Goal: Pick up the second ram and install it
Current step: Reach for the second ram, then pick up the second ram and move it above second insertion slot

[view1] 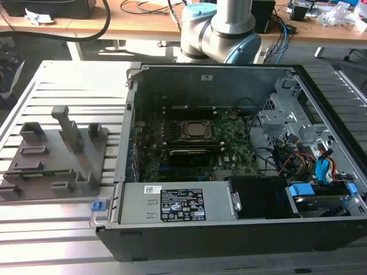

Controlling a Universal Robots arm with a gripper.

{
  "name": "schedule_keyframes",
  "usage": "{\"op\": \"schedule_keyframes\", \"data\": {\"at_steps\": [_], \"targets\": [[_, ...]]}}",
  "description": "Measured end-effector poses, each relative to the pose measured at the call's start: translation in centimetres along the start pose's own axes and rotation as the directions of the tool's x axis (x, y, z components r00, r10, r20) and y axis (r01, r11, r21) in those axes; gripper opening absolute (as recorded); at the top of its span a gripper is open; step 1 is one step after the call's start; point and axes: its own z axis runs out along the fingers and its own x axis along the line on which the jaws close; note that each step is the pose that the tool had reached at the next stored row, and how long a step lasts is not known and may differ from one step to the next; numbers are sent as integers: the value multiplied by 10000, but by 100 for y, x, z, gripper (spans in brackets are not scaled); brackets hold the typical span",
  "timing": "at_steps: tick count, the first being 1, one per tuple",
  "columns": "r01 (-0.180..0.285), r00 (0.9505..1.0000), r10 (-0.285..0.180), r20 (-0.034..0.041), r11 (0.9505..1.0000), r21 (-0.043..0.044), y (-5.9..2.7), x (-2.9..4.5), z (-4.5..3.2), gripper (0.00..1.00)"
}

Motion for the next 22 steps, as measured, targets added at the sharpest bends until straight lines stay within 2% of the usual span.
{"op": "schedule_keyframes", "data": {"at_steps": [17, 20, 22], "targets": [[12, 10000, -12, -1, 10000, 5, -4, 4, 0, 11], [241, 9997, -241, -10, 9997, 10, -3, 5, 0, 11], [850, 9964, -850, -36, 9964, -4, -3, 6, 0, 11]]}}
